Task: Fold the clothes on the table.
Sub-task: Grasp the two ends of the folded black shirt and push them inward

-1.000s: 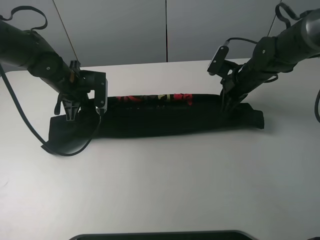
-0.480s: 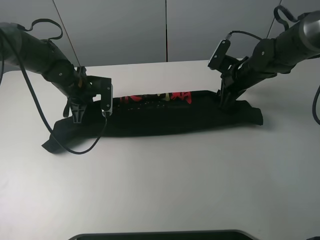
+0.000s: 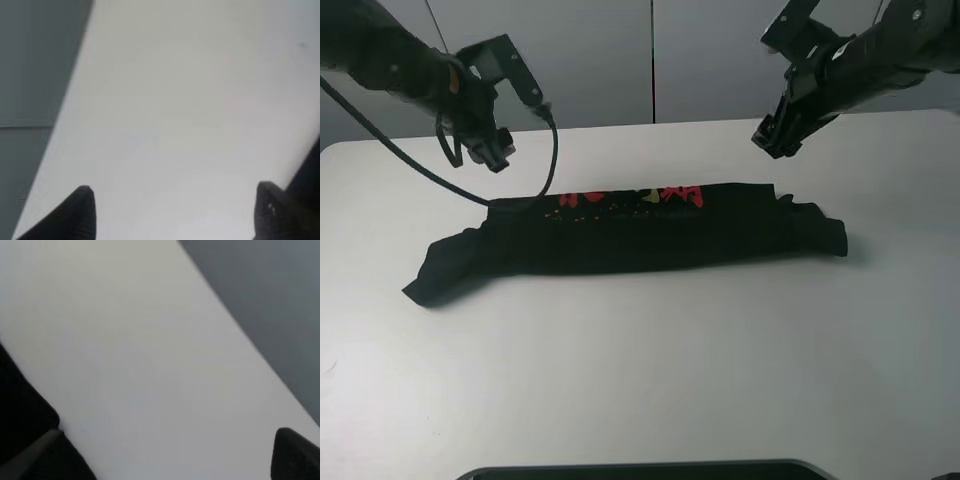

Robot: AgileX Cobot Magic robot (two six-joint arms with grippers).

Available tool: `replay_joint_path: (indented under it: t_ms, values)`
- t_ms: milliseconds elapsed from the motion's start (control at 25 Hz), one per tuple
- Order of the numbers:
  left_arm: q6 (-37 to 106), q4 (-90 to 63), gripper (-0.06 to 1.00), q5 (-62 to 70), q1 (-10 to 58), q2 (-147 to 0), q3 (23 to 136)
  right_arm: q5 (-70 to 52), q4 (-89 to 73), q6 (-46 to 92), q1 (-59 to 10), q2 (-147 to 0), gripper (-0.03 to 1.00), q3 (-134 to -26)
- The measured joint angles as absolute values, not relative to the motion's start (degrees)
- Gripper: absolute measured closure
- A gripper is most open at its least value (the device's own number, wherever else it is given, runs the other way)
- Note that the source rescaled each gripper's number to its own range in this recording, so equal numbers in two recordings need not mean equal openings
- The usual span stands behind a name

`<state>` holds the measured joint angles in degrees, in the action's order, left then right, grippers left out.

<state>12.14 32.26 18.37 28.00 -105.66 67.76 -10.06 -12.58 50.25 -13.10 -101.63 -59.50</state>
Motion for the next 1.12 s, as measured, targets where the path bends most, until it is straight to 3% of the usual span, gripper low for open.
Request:
replay_joint_path:
  t_ms: [400,760,1120]
  values:
    - [10.2,14.6,0.1,33.5,28.0,-92.5,67.9,-31.0,-18.8,28.0,-0.8,-93.5,0.07,-59.5]
    - [5.1,7.4,0.1,40.7,28.0,-92.2,67.7,-41.2,-35.3,32.9,1.5,-102.9,0.07,-59.5]
    - [5.0,6.9,0.1,42.2,28.0,-92.2,67.7,-40.8,-35.5,34.5,1.5,-110.6,0.07,-59.5]
